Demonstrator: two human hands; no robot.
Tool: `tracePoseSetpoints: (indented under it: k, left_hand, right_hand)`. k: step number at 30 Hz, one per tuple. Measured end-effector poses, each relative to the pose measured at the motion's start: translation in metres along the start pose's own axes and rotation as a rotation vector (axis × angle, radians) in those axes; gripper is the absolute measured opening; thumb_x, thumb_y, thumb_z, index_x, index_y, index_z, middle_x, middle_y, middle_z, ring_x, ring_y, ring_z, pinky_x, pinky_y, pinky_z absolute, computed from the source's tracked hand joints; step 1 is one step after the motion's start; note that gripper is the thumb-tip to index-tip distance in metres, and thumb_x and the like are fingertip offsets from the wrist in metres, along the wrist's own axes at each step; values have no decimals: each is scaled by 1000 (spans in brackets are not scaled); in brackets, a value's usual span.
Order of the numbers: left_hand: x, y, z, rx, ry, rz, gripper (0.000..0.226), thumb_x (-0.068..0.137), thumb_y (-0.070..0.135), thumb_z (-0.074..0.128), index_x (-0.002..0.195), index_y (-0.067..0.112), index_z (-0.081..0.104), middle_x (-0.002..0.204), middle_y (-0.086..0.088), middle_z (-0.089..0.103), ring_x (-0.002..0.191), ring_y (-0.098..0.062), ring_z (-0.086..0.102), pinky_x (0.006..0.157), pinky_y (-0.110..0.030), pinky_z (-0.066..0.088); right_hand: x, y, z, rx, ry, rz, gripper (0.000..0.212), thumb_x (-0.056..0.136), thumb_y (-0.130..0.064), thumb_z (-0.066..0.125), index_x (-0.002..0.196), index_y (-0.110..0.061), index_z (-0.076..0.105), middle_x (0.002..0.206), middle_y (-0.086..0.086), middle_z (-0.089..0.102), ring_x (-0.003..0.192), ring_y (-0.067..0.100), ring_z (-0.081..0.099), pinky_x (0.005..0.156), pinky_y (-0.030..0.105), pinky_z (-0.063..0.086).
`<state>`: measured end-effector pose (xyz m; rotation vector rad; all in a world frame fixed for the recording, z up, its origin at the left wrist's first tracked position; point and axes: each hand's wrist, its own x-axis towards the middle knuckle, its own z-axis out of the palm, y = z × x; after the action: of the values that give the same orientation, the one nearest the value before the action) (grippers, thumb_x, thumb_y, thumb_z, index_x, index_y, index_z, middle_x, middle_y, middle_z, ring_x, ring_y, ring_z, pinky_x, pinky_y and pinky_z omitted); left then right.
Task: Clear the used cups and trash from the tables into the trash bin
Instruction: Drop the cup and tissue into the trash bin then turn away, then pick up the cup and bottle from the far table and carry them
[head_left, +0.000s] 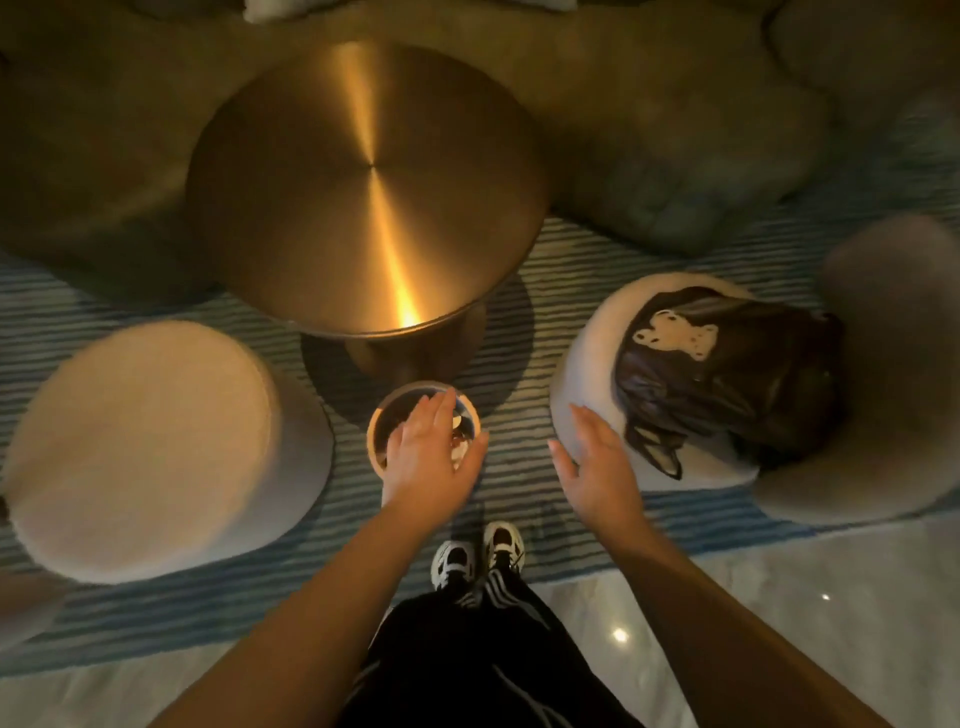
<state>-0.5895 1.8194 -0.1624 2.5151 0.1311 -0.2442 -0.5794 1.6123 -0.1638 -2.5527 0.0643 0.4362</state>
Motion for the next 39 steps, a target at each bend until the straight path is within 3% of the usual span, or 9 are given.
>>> tracePoseSetpoints:
  k: [6, 14, 20, 29, 34, 39]
  left_hand:
    - [17, 83, 33, 61, -175, 248, 83, 82, 75, 21, 149, 27, 9, 156, 0, 21, 143, -14, 11, 115, -41, 13]
    - [22, 225, 102, 142, -291, 531, 75, 90, 63, 32, 149, 20, 18, 154, -4, 26, 141, -21, 20, 111, -49, 20]
    - [20, 363, 198, 167, -361, 721, 71, 92, 62, 30, 150, 25, 13, 155, 1, 22, 142, -16, 16, 111, -43, 16]
    - [21, 581, 358, 167, -332, 686, 73, 92, 59, 32, 149, 14, 20, 154, -9, 26, 140, -24, 22, 110, -42, 21]
    - [40, 660, 406, 228, -269, 662, 79, 88, 69, 21, 147, 16, 23, 150, -8, 32, 136, -23, 29, 107, -41, 27]
    - [89, 728, 439, 257, -248, 613, 74, 89, 62, 34, 145, 14, 28, 147, -11, 37, 133, -27, 34, 106, -49, 32]
  right_hand:
    - [-33, 60, -45, 84, 201, 195, 56, 96, -38, 44, 145, -13, 33, 151, 10, 35, 137, 25, 32, 110, 36, 29]
    - [-98, 184, -121, 155, 509, 521, 55, 95, -37, 47, 143, -12, 37, 149, 12, 38, 136, 27, 35, 112, 41, 31]
    - [-132, 319, -188, 199, 677, 663, 55, 95, -38, 47, 142, -10, 38, 147, 14, 40, 136, 29, 36, 112, 44, 31]
    - [-139, 553, -332, 103, 575, 647, 54, 95, -45, 41, 142, -18, 36, 149, 7, 38, 135, 26, 37, 109, 43, 33]
    - [-116, 630, -401, 104, 528, 604, 54, 96, -43, 41, 143, -17, 35, 149, 7, 38, 136, 25, 36, 113, 42, 31]
    - [-69, 688, -456, 146, 505, 571, 55, 97, -41, 42, 145, -16, 32, 152, 8, 33, 139, 25, 31, 114, 38, 25]
